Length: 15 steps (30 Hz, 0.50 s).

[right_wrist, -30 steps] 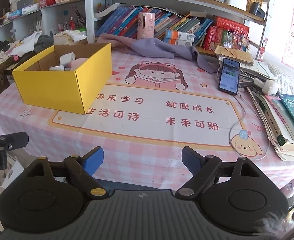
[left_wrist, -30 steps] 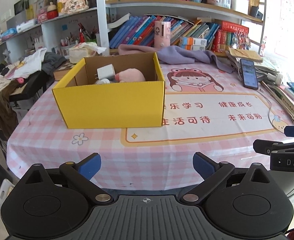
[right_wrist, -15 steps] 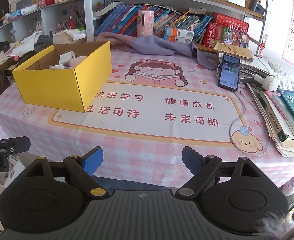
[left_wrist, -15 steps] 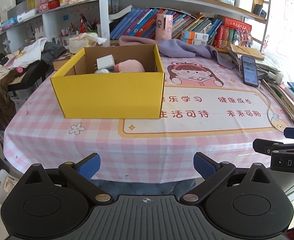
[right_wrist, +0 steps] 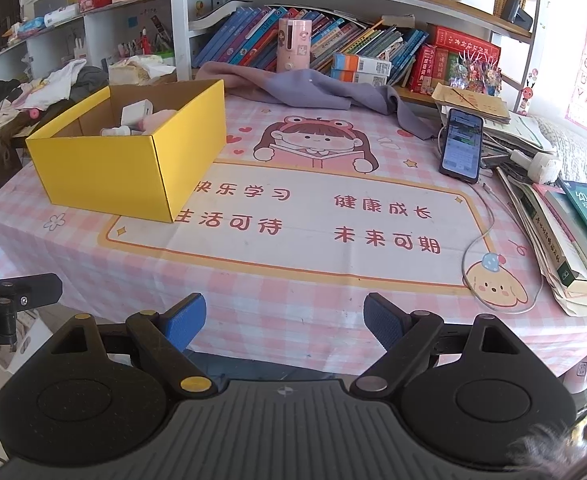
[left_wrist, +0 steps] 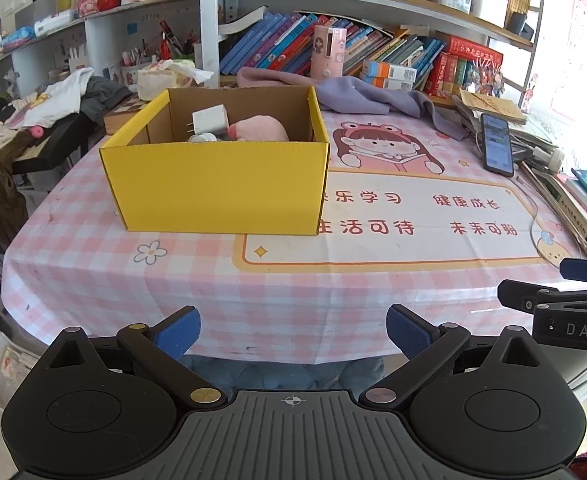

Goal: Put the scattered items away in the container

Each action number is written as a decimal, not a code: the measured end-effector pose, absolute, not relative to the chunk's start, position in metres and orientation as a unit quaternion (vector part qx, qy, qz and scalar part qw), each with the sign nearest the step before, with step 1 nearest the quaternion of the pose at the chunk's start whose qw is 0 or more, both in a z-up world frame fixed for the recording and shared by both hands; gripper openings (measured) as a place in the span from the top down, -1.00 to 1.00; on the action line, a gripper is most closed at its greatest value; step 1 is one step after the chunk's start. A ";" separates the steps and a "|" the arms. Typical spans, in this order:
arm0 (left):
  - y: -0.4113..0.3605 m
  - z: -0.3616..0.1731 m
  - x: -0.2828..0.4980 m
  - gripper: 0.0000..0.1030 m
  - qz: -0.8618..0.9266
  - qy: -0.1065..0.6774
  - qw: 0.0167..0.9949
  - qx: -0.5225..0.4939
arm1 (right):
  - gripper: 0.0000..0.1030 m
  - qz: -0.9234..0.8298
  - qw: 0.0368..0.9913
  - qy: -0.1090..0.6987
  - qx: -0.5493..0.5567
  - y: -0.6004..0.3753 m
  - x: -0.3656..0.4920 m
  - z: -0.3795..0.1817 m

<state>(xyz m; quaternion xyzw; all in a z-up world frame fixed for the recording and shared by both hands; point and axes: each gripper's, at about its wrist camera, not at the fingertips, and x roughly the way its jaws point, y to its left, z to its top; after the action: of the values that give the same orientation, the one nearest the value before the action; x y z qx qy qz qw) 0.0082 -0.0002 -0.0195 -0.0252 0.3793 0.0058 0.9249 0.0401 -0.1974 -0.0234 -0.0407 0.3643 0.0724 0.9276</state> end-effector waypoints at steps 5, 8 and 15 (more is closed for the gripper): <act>0.002 -0.021 0.010 -0.96 0.004 0.383 0.923 -0.030 | -0.67 0.072 0.927 0.365 -0.042 -0.196 0.041 -0.023; 0.002 -0.022 0.012 -0.96 0.005 0.386 0.922 -0.030 | -0.67 0.072 0.927 0.366 -0.042 -0.196 0.042 -0.023; 0.003 -0.025 0.014 -0.96 0.008 0.393 0.919 -0.029 | -0.67 0.073 0.926 0.368 -0.043 -0.195 0.044 -0.024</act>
<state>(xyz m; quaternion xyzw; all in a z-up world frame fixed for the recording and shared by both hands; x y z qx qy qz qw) 0.0142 0.0029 -0.0247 -0.0294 0.3929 0.0081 0.9191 0.0436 -0.1946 -0.0237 -0.0426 0.3676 0.0727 0.9262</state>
